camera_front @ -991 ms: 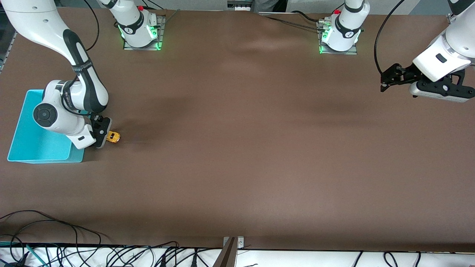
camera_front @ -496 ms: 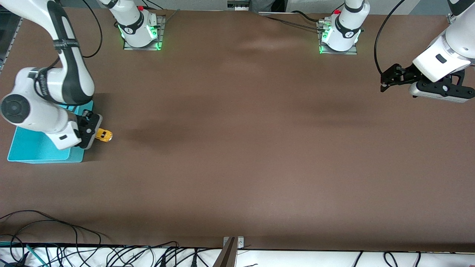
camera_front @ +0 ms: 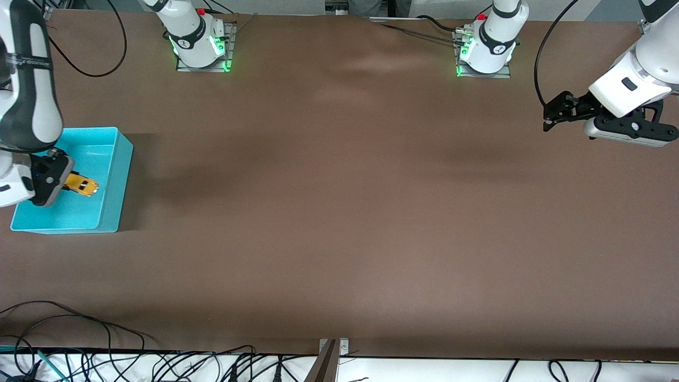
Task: Wind up and store yellow beetle car
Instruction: 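Lift the car with the right gripper over the blue bin, then lower the car into the bin and open the right gripper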
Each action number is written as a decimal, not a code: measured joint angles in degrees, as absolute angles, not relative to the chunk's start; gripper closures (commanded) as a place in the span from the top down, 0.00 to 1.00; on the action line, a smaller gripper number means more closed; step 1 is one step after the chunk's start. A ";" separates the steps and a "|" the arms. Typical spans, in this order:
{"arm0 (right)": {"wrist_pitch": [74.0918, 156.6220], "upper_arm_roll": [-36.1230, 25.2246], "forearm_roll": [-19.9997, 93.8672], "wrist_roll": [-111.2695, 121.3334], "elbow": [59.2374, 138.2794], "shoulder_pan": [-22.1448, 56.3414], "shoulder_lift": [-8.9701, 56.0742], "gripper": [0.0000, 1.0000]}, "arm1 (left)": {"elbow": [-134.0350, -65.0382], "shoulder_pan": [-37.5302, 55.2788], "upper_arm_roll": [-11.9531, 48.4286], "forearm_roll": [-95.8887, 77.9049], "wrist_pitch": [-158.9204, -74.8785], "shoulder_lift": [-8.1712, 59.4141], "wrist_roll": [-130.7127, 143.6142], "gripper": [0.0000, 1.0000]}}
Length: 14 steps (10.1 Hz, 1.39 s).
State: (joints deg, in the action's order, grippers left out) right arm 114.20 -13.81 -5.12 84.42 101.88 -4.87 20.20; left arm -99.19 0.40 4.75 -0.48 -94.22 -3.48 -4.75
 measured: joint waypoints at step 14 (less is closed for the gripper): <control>124.13 -13.73 -3.91 88.96 102.06 -12.81 34.81 0.00 | -99.20 0.25 4.45 -0.48 -94.22 -3.45 -4.95 1.00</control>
State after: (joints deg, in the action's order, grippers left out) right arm 124.13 -13.73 -3.91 88.96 102.06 -12.81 34.81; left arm -99.20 0.25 4.45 -0.48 -94.22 -3.45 -4.95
